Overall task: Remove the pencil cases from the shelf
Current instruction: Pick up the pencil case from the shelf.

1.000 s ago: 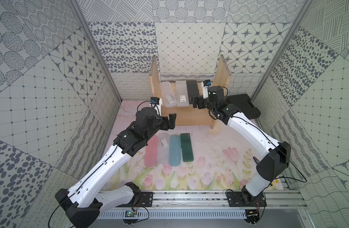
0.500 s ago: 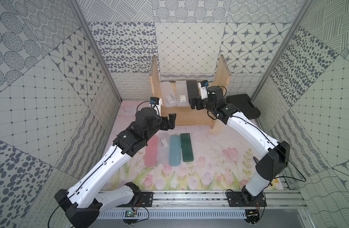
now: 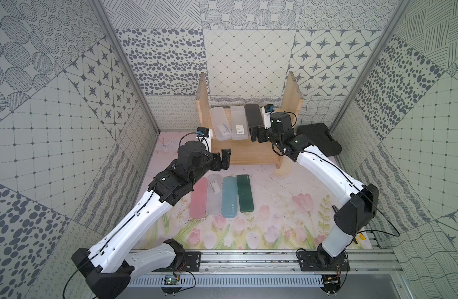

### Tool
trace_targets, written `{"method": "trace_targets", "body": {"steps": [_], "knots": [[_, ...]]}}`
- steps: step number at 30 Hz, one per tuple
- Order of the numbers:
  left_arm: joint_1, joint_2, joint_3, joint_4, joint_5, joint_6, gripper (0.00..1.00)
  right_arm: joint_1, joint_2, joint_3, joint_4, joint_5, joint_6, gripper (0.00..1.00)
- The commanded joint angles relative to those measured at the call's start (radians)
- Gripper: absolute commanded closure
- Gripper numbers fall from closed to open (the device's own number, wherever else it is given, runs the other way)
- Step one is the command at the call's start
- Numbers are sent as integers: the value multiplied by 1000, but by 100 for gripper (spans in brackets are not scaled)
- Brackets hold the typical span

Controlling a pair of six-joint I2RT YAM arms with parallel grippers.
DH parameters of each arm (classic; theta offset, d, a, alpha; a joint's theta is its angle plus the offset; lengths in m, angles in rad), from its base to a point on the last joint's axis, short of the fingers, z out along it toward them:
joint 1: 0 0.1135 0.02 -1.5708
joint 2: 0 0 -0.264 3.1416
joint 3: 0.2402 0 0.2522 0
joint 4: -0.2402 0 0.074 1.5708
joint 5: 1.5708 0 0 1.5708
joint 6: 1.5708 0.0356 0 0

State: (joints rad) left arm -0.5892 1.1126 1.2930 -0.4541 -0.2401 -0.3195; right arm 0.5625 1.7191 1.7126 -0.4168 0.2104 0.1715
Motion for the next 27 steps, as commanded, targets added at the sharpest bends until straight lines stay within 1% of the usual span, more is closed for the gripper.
{"method": "trace_targets", "body": {"steps": [1, 5, 15, 27], "knots": [[3, -5, -1, 60, -7, 8, 1, -3, -34, -16, -27, 47, -16, 2], [1, -7, -1, 59, -5, 8, 1, -3, -50, -28, 20, -26, -28, 2], [2, -7, -5, 61, -10, 11, 1, -2, 4, 37, 18, -71, -2, 2], [2, -11, -7, 60, -10, 11, 1, -1, 71, 94, -17, -3, 2, 2]]}}
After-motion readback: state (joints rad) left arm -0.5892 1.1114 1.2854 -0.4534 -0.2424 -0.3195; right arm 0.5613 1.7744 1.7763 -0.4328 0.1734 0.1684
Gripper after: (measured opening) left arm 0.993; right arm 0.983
